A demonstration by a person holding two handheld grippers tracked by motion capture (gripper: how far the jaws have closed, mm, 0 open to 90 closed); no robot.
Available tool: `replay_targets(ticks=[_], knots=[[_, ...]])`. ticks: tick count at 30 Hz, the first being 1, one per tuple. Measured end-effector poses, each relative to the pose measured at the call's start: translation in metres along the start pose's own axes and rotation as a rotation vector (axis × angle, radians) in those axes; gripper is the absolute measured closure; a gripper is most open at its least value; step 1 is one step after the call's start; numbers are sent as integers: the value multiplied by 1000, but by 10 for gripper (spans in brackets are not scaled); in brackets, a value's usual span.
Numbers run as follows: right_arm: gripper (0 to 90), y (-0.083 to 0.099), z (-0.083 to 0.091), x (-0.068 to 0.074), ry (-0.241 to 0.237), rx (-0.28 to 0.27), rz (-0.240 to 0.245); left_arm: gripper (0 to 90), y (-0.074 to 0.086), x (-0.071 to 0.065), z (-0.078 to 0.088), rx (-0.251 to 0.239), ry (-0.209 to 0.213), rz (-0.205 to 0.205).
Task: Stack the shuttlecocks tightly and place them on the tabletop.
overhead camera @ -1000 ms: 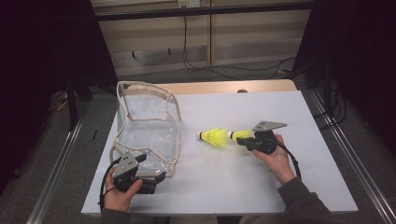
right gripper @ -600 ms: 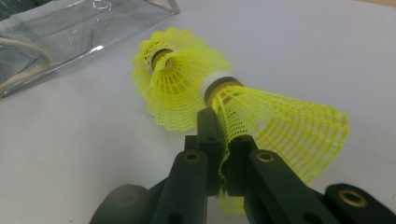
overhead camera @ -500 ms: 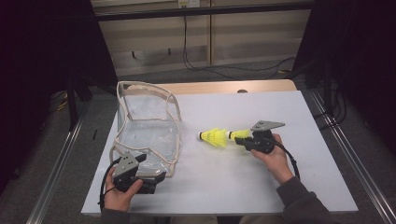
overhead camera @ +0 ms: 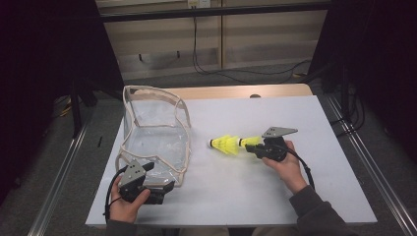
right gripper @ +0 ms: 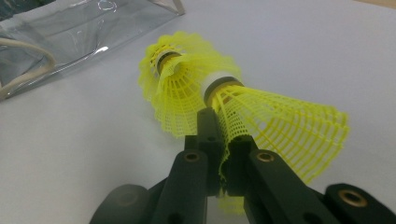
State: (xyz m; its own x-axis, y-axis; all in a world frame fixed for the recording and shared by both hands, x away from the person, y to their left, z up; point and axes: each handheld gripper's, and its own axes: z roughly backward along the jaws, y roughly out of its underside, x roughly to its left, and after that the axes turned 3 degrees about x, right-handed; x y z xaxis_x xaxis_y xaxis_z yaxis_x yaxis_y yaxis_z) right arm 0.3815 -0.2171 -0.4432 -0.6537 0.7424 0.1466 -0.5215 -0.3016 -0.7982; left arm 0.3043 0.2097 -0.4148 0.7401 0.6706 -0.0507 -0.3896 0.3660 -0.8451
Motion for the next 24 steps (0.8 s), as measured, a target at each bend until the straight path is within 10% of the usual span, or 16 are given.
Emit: replay_targets(ticks=[24], knots=[[881, -2, -7, 5, -14, 9, 13, 38, 0, 0, 0, -1, -1, -3]])
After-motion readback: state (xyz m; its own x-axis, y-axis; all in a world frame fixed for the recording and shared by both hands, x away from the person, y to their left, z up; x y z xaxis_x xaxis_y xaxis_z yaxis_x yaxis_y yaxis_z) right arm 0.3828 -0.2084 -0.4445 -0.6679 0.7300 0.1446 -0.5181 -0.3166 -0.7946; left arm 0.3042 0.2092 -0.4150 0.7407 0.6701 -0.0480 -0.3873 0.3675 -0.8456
